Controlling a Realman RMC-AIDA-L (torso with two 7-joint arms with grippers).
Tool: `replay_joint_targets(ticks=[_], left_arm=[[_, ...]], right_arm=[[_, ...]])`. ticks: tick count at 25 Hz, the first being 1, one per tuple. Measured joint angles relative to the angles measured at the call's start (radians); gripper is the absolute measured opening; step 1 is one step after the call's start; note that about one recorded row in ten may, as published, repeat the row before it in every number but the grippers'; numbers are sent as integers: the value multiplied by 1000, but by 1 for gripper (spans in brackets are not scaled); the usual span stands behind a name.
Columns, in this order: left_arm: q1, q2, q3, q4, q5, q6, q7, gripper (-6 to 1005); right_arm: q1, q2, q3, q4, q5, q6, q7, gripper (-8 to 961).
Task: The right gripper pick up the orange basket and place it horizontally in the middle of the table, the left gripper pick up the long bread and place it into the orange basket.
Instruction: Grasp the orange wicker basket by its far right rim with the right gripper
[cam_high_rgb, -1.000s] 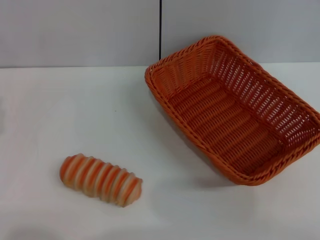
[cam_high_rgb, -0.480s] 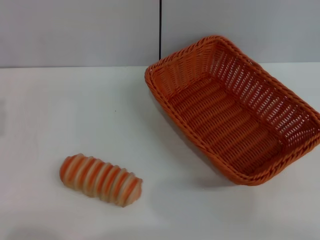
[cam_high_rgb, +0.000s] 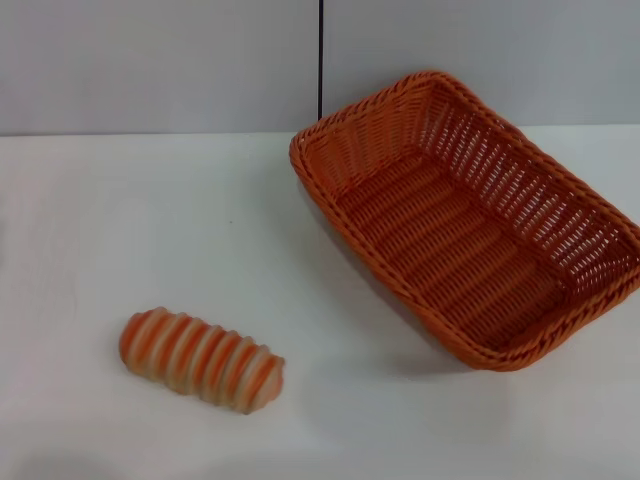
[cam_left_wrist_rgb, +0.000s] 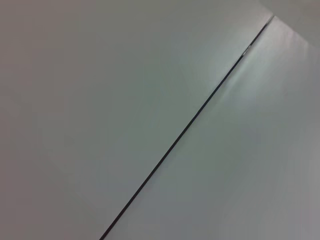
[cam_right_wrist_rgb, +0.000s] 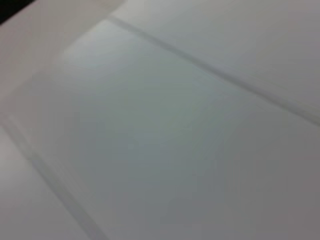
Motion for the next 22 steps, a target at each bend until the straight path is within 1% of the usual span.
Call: replay_joint_targets(ticks=[2,3,6,11,14,16,17,21,22], left_arm=[[0,0,0,0,0,-5,0,463],[0,0,0,0,0,-5,0,463],[-1,0,0,0,0,-5,0,463],[-1,0,0,-1,1,-6,-1,463],[-1,0,0,-4,1,-7,-1,463],[-3,0,0,-5,2,-7,-1,463],[-3,0,0,-5,3,-8,-1,463],[-5,0,3,-5,5,-19,-1,463],[-6,0,4,-5,6,-21,-1,463]], right_arm=[[-4,-17,-3,81,-78,5,11,422],[-3,-29,-3,130,-129,5,18,422],[16,-78,1,234,-275,-9,98,422],[94,-197,5,339,-493,-44,331,421],[152,-247,18,401,-655,-67,467,421],[190,-266,34,467,-786,-71,556,421],[209,-271,41,505,-838,-73,591,420],[279,-278,47,647,-1046,-77,710,420],[292,-280,45,665,-1080,-75,731,421]])
